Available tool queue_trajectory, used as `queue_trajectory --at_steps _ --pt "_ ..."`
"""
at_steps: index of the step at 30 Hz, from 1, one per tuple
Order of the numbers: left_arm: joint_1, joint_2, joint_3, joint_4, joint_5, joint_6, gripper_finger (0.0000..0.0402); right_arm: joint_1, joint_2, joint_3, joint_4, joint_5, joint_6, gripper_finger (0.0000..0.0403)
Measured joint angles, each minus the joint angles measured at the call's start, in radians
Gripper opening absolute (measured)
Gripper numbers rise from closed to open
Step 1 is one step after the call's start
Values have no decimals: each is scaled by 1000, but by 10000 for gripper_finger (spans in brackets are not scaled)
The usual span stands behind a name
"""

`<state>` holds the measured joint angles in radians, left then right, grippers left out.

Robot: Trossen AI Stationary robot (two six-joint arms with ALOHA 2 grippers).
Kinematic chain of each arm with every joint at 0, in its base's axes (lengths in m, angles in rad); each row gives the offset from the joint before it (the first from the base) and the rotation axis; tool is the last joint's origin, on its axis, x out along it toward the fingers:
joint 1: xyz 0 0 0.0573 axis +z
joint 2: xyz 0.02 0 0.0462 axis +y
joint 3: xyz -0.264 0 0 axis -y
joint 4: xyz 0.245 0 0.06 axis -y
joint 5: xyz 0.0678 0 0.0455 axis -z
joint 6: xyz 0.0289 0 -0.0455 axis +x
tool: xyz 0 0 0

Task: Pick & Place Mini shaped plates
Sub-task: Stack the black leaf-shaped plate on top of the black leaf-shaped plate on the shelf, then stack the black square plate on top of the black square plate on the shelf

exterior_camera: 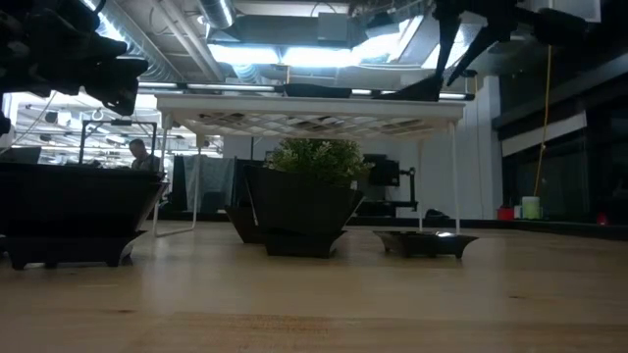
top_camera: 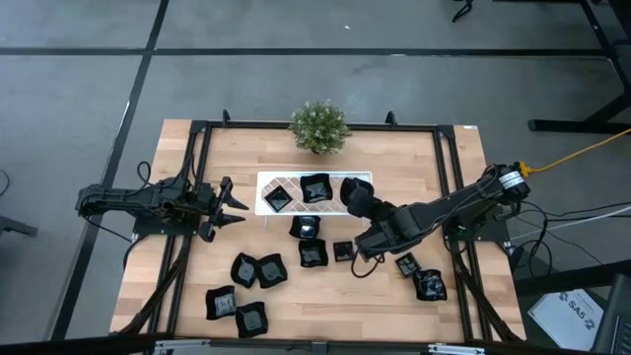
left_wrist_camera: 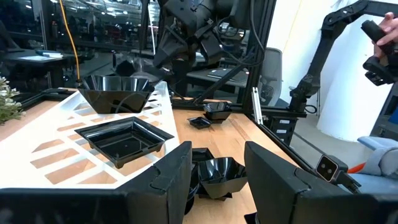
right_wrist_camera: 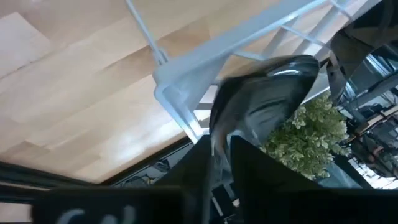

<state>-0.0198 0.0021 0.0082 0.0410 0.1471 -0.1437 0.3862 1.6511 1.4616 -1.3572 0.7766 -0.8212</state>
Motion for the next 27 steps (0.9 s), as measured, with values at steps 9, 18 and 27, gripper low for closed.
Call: queue_trajectory --at_steps 9,18,27 --pt "0 0 0 0 0 0 143 0 -2 -2 17 68 -24 149" --pt "0 0 0 0 0 0 143 41 -2 -2 146 85 127 194" --pt "0 0 0 0 0 0 143 108 -1 -2 240 83 566 200"
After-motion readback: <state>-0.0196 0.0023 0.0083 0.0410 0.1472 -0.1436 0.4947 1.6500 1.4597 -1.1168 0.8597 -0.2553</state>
